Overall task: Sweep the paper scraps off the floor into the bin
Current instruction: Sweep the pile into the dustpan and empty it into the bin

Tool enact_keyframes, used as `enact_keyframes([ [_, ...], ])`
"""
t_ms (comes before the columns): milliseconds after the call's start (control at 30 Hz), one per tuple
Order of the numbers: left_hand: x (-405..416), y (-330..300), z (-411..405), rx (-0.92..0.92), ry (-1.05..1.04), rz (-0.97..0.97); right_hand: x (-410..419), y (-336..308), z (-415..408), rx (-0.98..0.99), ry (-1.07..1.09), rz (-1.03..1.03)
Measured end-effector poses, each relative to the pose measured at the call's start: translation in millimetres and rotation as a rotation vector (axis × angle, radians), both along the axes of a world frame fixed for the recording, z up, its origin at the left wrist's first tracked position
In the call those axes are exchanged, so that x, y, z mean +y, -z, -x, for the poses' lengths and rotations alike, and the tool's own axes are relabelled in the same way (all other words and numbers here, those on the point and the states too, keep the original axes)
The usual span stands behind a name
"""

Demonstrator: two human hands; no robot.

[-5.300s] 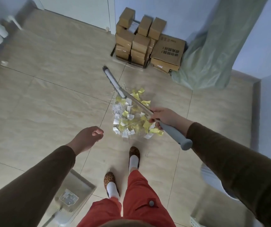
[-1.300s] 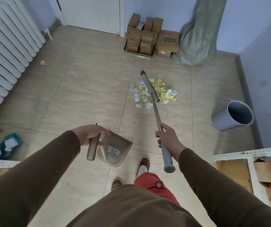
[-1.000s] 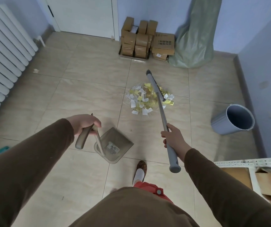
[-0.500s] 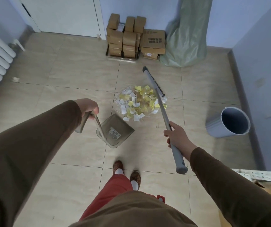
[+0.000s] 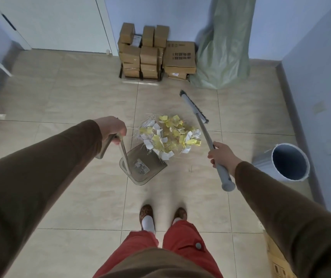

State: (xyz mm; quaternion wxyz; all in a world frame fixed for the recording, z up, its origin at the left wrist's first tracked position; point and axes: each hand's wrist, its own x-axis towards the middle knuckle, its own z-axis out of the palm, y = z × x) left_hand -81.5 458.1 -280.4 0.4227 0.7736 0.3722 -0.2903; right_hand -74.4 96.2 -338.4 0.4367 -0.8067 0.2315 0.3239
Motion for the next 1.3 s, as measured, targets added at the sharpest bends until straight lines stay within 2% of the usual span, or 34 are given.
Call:
enact_keyframes([
  [200,-17,19,-44,0.009,-0.036,-0.005,-6,50,-91,0.122,-0.042,0.074],
  [400,-55,34,-85,-0.006,-0.047,0.023,0,79,-92,0.245,-0.079,0.065],
  [667,-124,32,-93,-0.065,-0.12,0.075,-12,40,-53,0.376,-0.11,-0.065],
  [967,-112,27,-81,-0.058,-0.143,0.11,-53,-21,-54,0.538,0.124,-0.222],
  [1133,-97,41,-68,-0.06,-0.187,0.145,-52,-39,-61,0.436,0.146,-0.239],
  [1300,-79,54,-61,-0.065,-0.23,0.122,-24,1,-100,0.174,-0.166,-0.1],
])
